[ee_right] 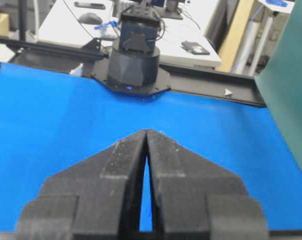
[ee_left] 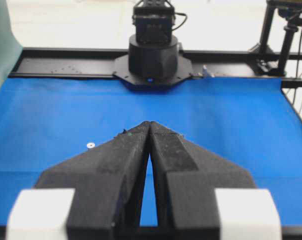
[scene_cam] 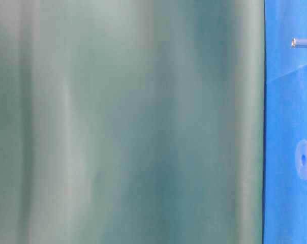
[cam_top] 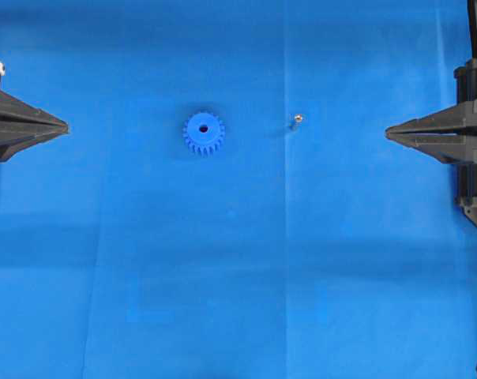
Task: Insert the shaft placed at a random location into the center hole of the small gear at another random location.
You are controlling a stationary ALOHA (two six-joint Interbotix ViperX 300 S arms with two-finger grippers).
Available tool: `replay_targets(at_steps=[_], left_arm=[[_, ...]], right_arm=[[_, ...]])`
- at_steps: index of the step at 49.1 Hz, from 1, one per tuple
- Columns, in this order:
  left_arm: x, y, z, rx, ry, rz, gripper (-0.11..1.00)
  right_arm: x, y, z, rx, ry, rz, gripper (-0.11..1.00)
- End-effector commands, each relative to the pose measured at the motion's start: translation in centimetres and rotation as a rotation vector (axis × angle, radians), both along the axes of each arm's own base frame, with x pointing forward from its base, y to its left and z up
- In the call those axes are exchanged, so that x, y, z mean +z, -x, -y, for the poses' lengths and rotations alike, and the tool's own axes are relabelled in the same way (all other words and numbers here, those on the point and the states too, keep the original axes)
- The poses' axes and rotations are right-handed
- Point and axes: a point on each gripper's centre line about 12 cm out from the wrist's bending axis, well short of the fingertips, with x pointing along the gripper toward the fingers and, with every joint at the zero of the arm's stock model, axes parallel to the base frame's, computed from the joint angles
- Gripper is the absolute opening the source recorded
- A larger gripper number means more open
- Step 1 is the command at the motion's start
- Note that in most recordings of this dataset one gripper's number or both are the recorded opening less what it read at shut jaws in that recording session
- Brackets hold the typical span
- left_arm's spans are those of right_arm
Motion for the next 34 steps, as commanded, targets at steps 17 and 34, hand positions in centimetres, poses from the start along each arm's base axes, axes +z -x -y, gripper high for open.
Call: replay_targets(at_steps=[17, 34], left_arm=[[0.6, 0.2, 0.1, -0.005, 0.005, 0.009, 0.02], [0.2, 0.3, 0.1, -0.004, 0.003, 0.0, 0.02]], right_arm=[[1.0, -0.7, 0.0, 0.002, -0.005, -0.044, -0.06], [-0.8, -2.3, 0.6, -0.026, -0.011, -0.058, -0.05]])
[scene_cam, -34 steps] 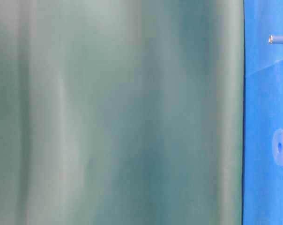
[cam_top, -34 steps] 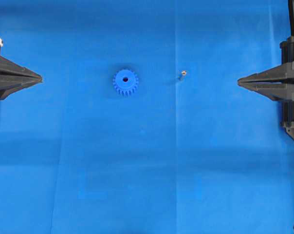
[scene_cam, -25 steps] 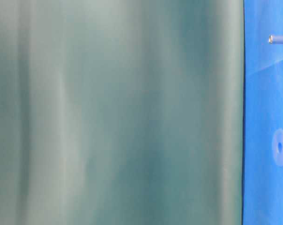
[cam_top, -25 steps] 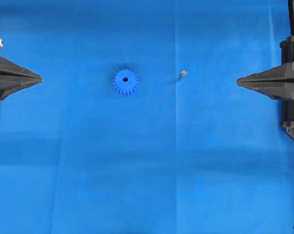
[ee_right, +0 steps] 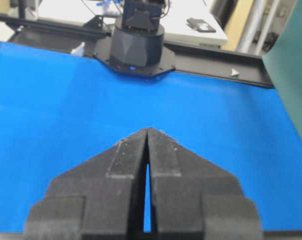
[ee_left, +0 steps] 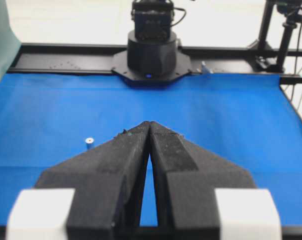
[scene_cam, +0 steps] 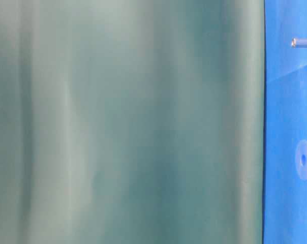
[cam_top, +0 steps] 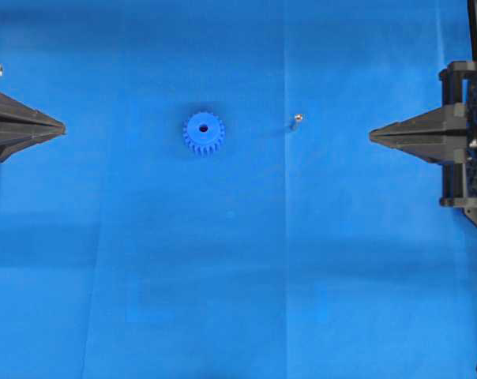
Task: Insert the shaft placed at a random location into the center hole of the small gear at another random location.
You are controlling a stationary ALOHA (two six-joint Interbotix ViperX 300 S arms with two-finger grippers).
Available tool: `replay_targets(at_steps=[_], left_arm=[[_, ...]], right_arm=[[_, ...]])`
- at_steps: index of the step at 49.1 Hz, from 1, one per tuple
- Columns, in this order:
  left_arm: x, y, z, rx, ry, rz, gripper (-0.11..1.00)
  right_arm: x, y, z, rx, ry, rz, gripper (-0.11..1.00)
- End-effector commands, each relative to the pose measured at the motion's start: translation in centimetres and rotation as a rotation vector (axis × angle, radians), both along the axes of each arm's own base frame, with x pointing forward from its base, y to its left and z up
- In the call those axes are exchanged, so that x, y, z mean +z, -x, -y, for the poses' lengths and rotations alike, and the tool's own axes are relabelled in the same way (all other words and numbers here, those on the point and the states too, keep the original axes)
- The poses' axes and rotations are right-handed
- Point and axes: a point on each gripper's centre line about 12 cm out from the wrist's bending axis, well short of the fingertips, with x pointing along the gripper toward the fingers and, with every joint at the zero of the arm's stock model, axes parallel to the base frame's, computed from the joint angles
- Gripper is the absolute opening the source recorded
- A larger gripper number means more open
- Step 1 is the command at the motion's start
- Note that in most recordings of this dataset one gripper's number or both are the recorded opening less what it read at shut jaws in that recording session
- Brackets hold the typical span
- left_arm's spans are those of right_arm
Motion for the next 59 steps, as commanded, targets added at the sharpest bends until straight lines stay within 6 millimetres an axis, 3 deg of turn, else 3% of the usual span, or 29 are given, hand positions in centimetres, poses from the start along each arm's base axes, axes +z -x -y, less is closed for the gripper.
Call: replay_targets(at_steps=[1, 5, 10, 23, 30, 48, 59], left_arm=[[0.4, -0.1, 0.1, -0.003, 0.0, 0.011, 0.02], [0.4, -0.1, 0.1, -0.004, -0.001, 0.011, 0.02], [0.3, -0.1, 0.1, -0.004, -0.003, 0.011, 0.02], [0.2, 0.0, 0.0, -0.002, -0.001, 0.011, 0.02], [0.1, 0.1, 0.1, -0.003, -0.001, 0.009, 0.02], [-0.2, 0.2, 0.1, -0.003, -0.005, 0.006, 0.02], [-0.2, 0.2, 0.0, -0.002, -0.005, 0.005, 0.02]], right_arm=[[0.0, -0.6, 0.5, -0.021, -0.004, 0.009, -0.05], [-0.7, -1.1, 0.8, -0.036, -0.012, -0.004, -0.02], [-1.7, -1.9, 1.3, -0.06, -0.033, -0.036, 0.12], [-5.1, -4.3, 2.4, -0.106, -0.062, -0.133, 0.82], [-6.8, -5.3, 3.2, -0.142, -0.08, -0.158, 0.74], [-10.9, -8.2, 4.4, -0.19, -0.107, -0.276, 0.75], [-13.3, -8.8, 5.7, -0.242, -0.129, -0.33, 0.75]])
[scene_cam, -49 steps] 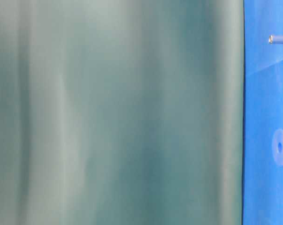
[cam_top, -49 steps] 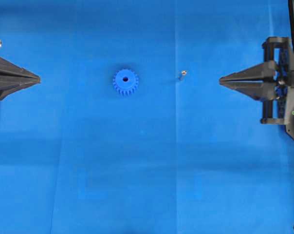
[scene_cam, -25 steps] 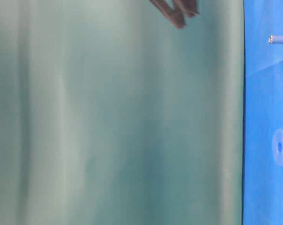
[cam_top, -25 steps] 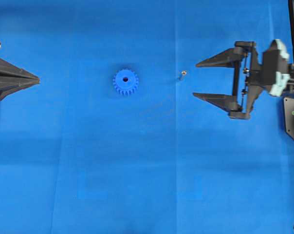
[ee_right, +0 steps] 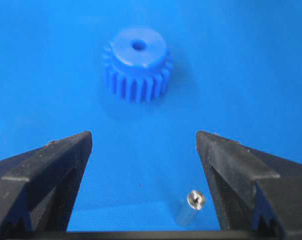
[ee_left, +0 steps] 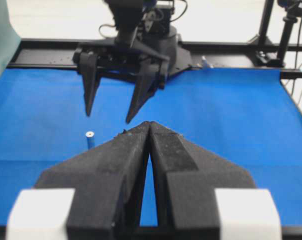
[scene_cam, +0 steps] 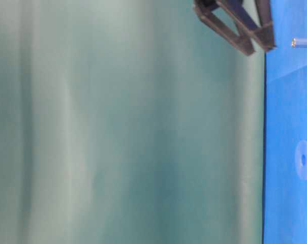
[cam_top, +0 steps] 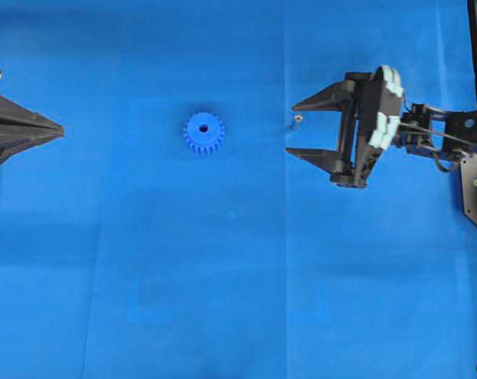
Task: Insert the shaft placed at a random location into the center hole of the small gear at another random location.
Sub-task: 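Open the right gripper and move it left over the silver shaft, then lower the right gripper and close it on the silver shaft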
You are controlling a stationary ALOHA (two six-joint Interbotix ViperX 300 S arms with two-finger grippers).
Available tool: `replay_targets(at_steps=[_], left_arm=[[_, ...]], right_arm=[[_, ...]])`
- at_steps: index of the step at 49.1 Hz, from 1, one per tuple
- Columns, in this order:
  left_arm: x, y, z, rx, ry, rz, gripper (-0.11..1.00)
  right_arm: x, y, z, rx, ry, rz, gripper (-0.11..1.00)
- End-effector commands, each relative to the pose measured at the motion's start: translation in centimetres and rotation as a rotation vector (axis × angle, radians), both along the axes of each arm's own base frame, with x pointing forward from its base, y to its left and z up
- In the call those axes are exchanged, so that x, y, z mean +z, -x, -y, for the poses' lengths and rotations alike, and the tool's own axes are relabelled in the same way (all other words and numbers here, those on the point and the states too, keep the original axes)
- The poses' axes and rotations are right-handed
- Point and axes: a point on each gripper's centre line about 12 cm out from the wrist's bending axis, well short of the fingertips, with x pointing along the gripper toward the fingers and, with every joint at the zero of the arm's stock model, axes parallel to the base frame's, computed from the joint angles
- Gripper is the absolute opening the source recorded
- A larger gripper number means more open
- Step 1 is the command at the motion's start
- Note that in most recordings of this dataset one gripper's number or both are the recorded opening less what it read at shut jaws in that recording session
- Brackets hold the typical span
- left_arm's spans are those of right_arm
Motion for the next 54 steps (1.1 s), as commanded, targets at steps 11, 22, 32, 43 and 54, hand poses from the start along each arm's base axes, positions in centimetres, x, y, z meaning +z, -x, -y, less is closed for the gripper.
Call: replay_targets(at_steps=[11, 22, 32, 43, 54], left_arm=[[0.4, -0.1, 0.0, 0.0, -0.001, 0.011, 0.02], [0.3, -0.1, 0.0, -0.002, -0.003, 0.009, 0.02], [0.3, -0.1, 0.0, -0.002, -0.003, 0.009, 0.02], [0.3, -0.1, 0.0, 0.0, -0.003, 0.009, 0.02], [0.2, -0.1, 0.0, -0.001, -0.005, 0.006, 0.02]], right_arm=[[-2.1, -0.5, 1.7, -0.079, -0.014, -0.011, 0.74], [-3.5, -0.5, 2.2, -0.111, -0.025, -0.031, 0.74], [-3.8, -0.4, 2.2, -0.113, -0.025, -0.037, 0.62], [-3.9, -0.2, 2.4, -0.13, -0.033, -0.041, 0.17], [-3.9, -0.2, 2.4, -0.132, -0.035, -0.042, 0.02]])
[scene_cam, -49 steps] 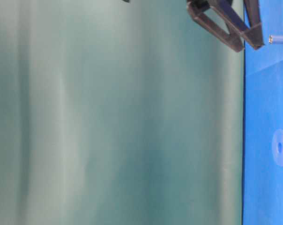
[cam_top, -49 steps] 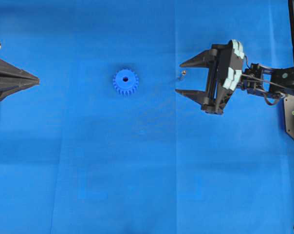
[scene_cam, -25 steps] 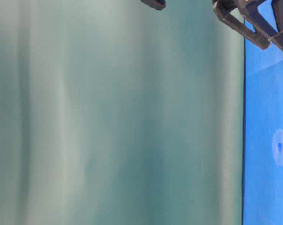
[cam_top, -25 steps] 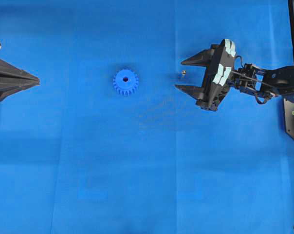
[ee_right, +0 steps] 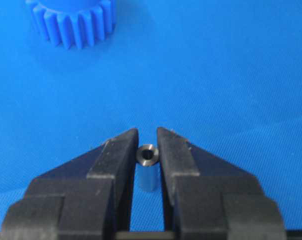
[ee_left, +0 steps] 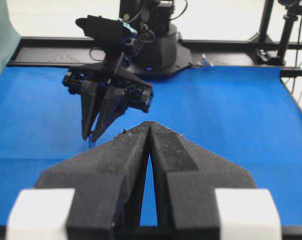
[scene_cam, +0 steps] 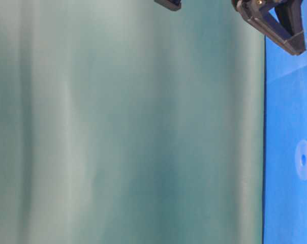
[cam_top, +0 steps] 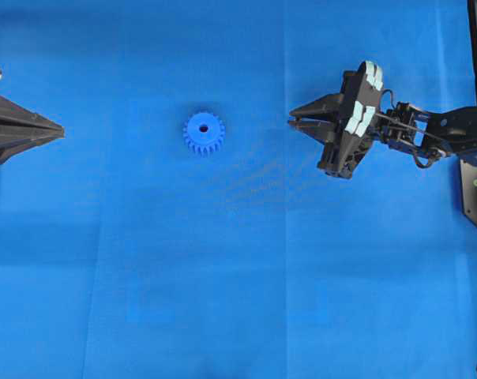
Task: Insert the shaft placed at a random location into the center hole of the small gear at another random location.
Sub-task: 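Lower the right gripper and close it on the silver shaft, then lift the shaft upright and carry it left over the blue gear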
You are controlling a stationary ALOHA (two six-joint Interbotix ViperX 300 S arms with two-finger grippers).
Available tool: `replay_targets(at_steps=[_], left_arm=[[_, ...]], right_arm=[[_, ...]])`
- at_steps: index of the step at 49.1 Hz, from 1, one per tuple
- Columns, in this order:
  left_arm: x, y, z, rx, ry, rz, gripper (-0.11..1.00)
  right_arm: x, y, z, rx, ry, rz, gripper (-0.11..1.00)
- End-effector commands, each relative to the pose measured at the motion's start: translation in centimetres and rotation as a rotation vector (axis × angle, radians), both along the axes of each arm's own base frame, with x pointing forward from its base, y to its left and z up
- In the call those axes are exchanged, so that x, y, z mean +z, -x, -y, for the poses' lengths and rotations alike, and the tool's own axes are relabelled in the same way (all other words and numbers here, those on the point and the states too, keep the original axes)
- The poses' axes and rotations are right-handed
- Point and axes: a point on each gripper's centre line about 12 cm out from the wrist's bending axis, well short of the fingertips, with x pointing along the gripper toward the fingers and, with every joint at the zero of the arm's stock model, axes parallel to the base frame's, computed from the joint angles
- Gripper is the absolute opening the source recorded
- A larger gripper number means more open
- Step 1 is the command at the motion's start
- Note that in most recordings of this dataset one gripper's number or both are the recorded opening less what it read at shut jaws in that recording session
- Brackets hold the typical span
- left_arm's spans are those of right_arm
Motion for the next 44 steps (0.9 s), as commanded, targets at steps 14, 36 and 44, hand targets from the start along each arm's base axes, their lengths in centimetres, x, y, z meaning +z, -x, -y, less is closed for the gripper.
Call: replay_targets(at_steps=[14, 36, 44], left_arm=[[0.3, -0.1, 0.0, 0.0, 0.0, 0.006, 0.02], [0.2, -0.1, 0.0, -0.002, 0.0, 0.005, 0.02], [0.2, -0.2, 0.0, -0.002, 0.002, 0.002, 0.02]], right_arm=[[2.6, -0.8, 0.2, 0.001, -0.001, 0.051, 0.02], [8.6, -4.0, -0.2, 0.055, -0.005, 0.108, 0.02], [9.2, -6.6, -0.8, 0.086, -0.004, 0.119, 0.02]])
